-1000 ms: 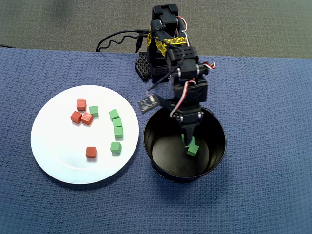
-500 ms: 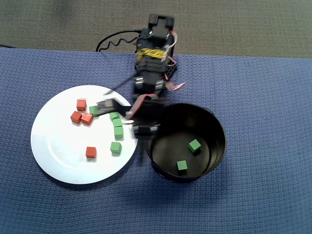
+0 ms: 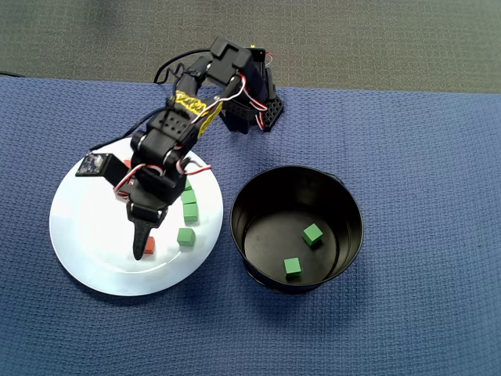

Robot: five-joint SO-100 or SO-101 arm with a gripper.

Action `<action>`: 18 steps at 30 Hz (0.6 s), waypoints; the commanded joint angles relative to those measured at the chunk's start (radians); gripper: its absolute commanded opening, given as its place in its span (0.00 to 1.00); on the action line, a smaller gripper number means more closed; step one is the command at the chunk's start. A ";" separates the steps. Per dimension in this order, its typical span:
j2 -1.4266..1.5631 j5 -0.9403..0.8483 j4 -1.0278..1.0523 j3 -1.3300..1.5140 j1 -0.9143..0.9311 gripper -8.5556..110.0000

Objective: Pick up the green cubes from the white plate and place them in the black recipient

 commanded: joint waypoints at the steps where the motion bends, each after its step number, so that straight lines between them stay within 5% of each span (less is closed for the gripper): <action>1: -0.012 -0.025 -0.029 -0.008 0.014 0.34; 18: 0.038 0.066 0.063 0.133 -0.054 0.31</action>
